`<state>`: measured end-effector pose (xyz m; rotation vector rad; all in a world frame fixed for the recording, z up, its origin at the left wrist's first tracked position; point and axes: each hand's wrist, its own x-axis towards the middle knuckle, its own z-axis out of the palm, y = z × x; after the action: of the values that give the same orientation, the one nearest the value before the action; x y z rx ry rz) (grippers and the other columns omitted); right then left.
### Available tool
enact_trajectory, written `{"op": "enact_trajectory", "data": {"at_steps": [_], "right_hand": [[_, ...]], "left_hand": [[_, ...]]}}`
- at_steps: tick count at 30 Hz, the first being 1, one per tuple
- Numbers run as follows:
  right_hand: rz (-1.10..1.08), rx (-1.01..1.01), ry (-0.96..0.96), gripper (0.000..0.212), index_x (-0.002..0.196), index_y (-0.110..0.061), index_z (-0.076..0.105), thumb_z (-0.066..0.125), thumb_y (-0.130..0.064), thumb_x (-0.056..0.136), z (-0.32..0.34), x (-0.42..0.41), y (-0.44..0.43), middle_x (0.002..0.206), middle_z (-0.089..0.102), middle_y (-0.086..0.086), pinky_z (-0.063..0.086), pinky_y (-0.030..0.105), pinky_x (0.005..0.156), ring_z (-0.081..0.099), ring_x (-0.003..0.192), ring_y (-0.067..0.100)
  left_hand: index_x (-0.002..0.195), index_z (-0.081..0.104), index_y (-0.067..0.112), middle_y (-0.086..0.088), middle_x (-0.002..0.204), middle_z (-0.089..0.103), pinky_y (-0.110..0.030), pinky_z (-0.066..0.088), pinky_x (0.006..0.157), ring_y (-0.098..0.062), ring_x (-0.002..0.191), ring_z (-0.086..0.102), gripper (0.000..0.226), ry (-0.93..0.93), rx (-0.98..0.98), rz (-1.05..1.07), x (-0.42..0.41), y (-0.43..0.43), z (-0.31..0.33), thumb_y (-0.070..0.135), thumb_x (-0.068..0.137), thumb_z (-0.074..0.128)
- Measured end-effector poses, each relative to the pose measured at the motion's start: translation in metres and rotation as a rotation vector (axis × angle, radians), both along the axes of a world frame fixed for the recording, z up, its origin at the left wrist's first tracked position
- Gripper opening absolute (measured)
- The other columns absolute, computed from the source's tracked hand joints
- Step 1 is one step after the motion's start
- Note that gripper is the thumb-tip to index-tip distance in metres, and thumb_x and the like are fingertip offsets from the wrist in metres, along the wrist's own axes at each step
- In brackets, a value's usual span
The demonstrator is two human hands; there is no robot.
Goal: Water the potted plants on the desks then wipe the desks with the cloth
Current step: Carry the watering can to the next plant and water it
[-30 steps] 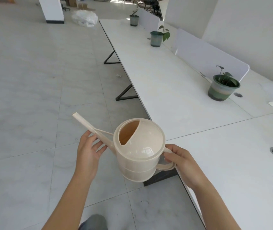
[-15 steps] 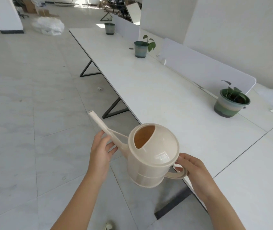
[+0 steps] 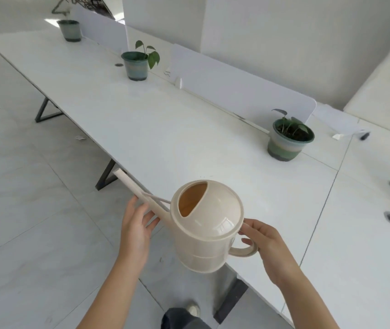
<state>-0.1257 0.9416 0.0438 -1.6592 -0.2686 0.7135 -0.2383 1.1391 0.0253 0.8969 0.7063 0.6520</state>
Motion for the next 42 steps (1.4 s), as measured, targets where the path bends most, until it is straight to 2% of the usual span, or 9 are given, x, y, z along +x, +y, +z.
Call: {"op": "enact_trajectory", "data": {"at_steps": [5, 9, 18, 22, 25, 30, 33, 37, 42], "right_hand": [[-0.091, 0.021, 0.017, 0.031, 0.084, -0.007, 0.069, 0.060, -0.032, 0.069, 0.001, 0.044, 0.008, 0.079, 0.068, -0.008, 0.043, 0.027, 0.083, 0.058, 0.083, 0.010], [-0.134, -0.013, 0.023, 0.038, 0.091, -0.007, 0.067, 0.058, -0.034, 0.067, 0.002, 0.067, 0.010, 0.076, 0.065, -0.011, 0.039, 0.020, 0.072, 0.058, 0.069, -0.009], [-0.438, -0.065, 0.034, 0.036, 0.092, -0.010, 0.067, 0.058, -0.035, 0.068, 0.003, 0.087, 0.004, 0.081, 0.068, -0.011, 0.041, 0.021, 0.075, 0.061, 0.076, -0.005], [-0.642, -0.118, 0.020, 0.021, 0.096, -0.010, 0.067, 0.062, -0.027, 0.084, 0.008, 0.086, 0.006, 0.092, 0.073, 0.001, 0.046, 0.034, 0.088, 0.063, 0.096, 0.015], [-0.774, -0.147, -0.001, 0.054, 0.093, -0.015, 0.069, 0.070, -0.058, 0.062, 0.017, 0.084, 0.019, 0.103, 0.068, 0.015, 0.044, 0.046, 0.097, 0.059, 0.103, 0.030], [-0.996, -0.143, -0.004, 0.015, 0.089, -0.010, 0.067, 0.054, -0.020, 0.089, 0.018, 0.091, 0.038, 0.104, 0.068, 0.010, 0.048, 0.040, 0.088, 0.062, 0.098, 0.024], [-1.049, -0.224, -0.018, 0.016, 0.087, -0.011, 0.064, 0.053, -0.021, 0.089, 0.024, 0.103, 0.045, 0.106, 0.065, 0.011, 0.050, 0.043, 0.087, 0.061, 0.092, 0.019], [-1.035, -0.332, -0.009, 0.025, 0.081, -0.005, 0.062, 0.052, -0.026, 0.089, 0.039, 0.127, 0.052, 0.089, 0.064, 0.007, 0.052, 0.047, 0.088, 0.061, 0.082, 0.015], [-1.043, -0.430, -0.011, 0.032, 0.078, 0.002, 0.059, 0.051, -0.027, 0.090, 0.057, 0.155, 0.053, 0.078, 0.057, 0.005, 0.051, 0.050, 0.089, 0.057, 0.074, 0.013]], "left_hand": [[0.116, 0.053, 0.027, -0.001, 0.099, 0.063, -0.037, 0.046, 0.089, -0.019, 0.092, 0.060, 0.030, 0.019, 0.000, -0.082, 0.065, 0.016, 0.000, 0.010, 0.093, 0.044], [0.127, 0.049, 0.022, -0.002, 0.104, 0.060, -0.038, 0.046, 0.092, -0.023, 0.097, 0.057, 0.037, 0.054, -0.011, -0.145, 0.110, 0.024, -0.004, 0.009, 0.093, 0.043], [0.114, 0.054, 0.025, 0.001, 0.095, 0.059, -0.034, 0.048, 0.081, -0.021, 0.089, 0.057, 0.029, 0.070, -0.011, -0.465, 0.202, 0.030, -0.008, 0.010, 0.092, 0.045], [0.115, 0.056, 0.030, 0.005, 0.095, 0.061, -0.035, 0.047, 0.084, -0.019, 0.088, 0.059, 0.032, 0.070, 0.015, -0.680, 0.245, 0.028, -0.006, 0.011, 0.092, 0.044], [0.112, 0.056, 0.036, 0.010, 0.101, 0.061, -0.035, 0.040, 0.091, -0.017, 0.099, 0.059, 0.029, 0.086, 0.091, -0.848, 0.281, 0.028, -0.001, 0.018, 0.093, 0.042], [0.089, 0.059, 0.031, 0.007, 0.090, 0.056, -0.032, 0.037, 0.087, -0.016, 0.093, 0.056, 0.023, 0.074, 0.161, -1.051, 0.329, 0.019, 0.005, 0.018, 0.092, 0.041], [0.086, 0.054, 0.021, 0.000, 0.093, 0.050, -0.037, 0.035, 0.090, -0.018, 0.091, 0.049, 0.011, 0.068, 0.149, -1.123, 0.348, 0.009, 0.002, 0.026, 0.082, 0.046], [0.102, 0.059, 0.020, 0.000, 0.101, 0.051, -0.041, 0.036, 0.093, -0.019, 0.099, 0.047, 0.025, 0.089, 0.065, -1.174, 0.372, -0.003, -0.002, 0.025, 0.080, 0.048], [0.080, 0.054, 0.019, 0.002, 0.090, 0.053, -0.034, 0.043, 0.072, -0.018, 0.089, 0.049, 0.013, 0.086, -0.054, -1.161, 0.398, -0.014, 0.004, 0.013, 0.087, 0.045]]}}
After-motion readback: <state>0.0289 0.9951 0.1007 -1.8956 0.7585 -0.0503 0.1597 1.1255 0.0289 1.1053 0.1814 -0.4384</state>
